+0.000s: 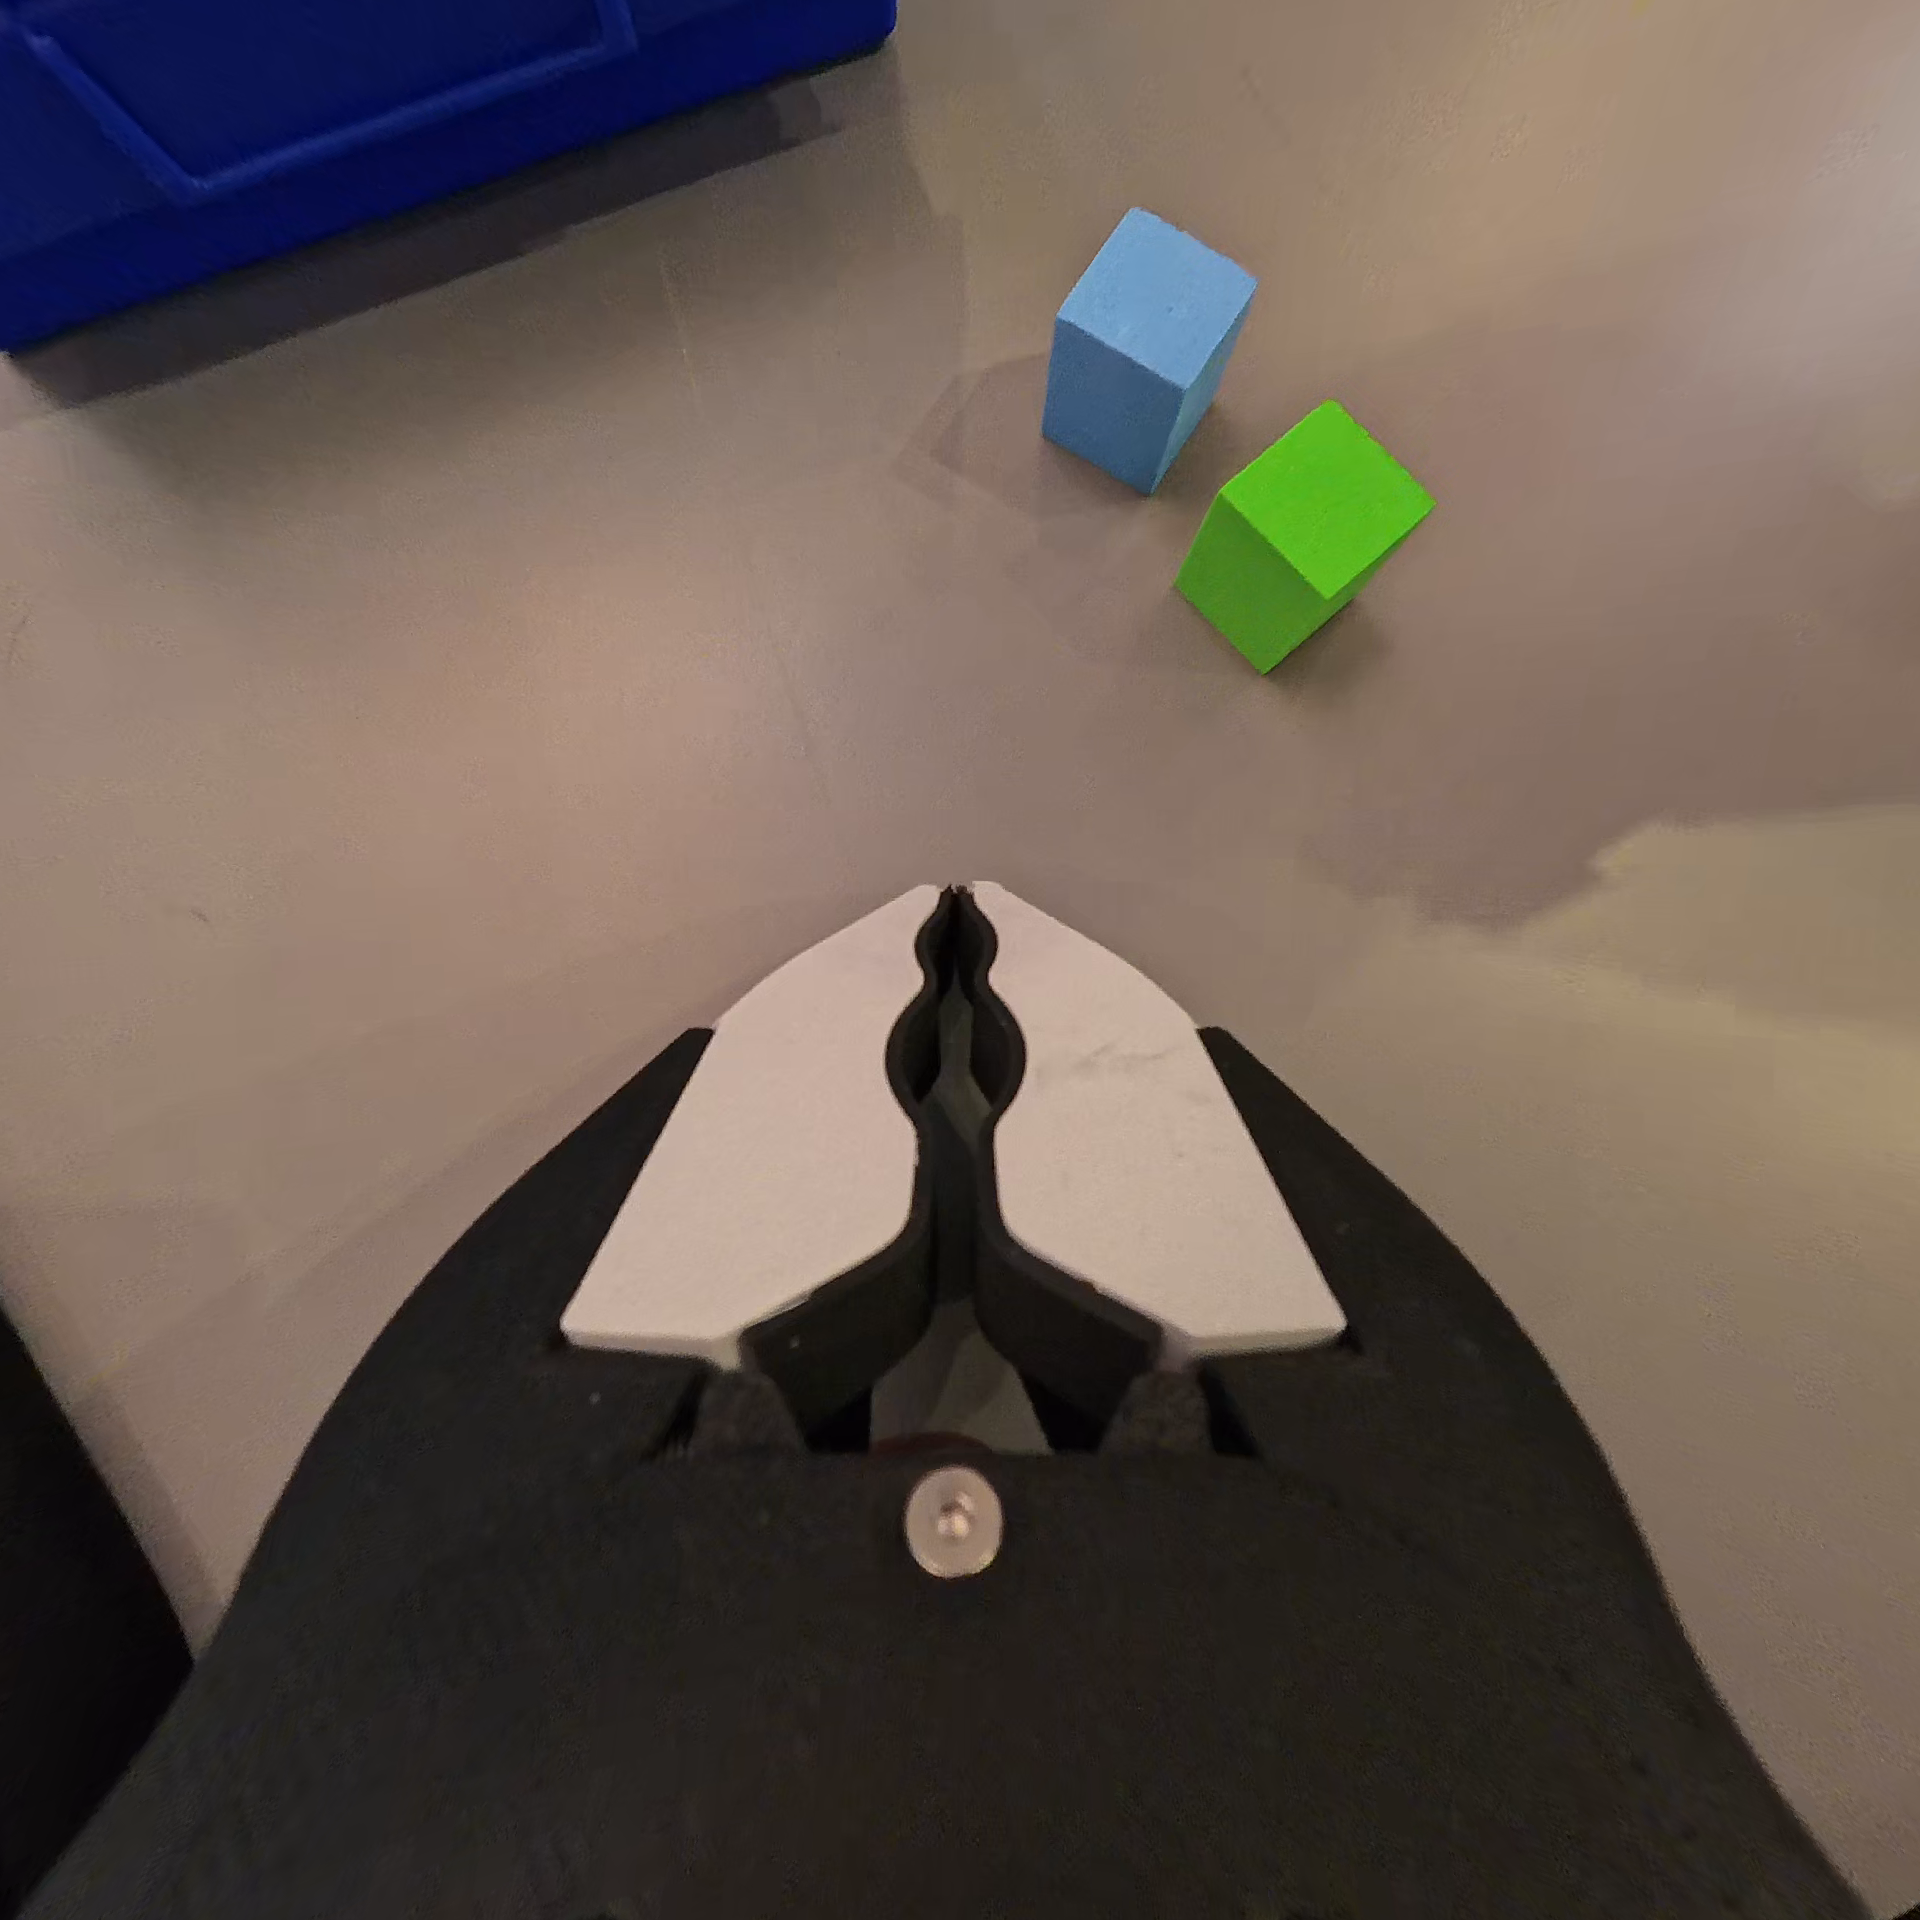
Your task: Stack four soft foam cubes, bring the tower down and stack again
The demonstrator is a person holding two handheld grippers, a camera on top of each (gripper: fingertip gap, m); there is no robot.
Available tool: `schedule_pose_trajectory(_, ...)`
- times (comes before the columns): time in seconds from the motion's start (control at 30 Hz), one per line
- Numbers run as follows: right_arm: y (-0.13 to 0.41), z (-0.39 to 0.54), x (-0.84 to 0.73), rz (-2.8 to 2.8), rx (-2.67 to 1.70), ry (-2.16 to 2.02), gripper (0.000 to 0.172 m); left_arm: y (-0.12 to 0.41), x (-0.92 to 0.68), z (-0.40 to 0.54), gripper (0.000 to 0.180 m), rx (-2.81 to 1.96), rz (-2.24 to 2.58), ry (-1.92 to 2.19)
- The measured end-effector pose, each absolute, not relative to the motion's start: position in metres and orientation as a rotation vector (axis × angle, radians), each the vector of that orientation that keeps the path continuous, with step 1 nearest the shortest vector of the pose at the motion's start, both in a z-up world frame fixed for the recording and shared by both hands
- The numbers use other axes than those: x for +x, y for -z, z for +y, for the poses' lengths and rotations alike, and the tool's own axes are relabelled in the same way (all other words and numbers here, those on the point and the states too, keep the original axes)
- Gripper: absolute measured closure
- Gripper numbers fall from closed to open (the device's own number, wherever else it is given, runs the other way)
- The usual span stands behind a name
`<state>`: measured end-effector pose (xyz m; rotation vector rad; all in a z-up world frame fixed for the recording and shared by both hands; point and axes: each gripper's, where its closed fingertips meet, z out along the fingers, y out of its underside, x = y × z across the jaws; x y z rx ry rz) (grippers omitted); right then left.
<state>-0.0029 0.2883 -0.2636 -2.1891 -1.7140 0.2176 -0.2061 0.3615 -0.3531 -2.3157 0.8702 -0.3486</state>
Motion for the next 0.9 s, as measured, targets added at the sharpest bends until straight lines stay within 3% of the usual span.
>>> schedule_pose_trajectory(0.33,0.298,0.324,-0.114,-1.961,-1.93,-0.189,0.13,0.353,-0.208,0.363,0.18,-2.307,0.865,0.391)
schedule_pose_trajectory(0.77,0.332,0.361,-0.126,-2.069,-1.989,-0.129,0.135,0.353,-0.209,0.368,0.18,-2.3,0.844,0.433)
schedule_pose_trajectory(0.9,0.337,0.364,-0.126,-2.077,-1.999,-0.117,0.146,0.353,-0.208,0.369,0.18,-2.3,0.843,0.437)
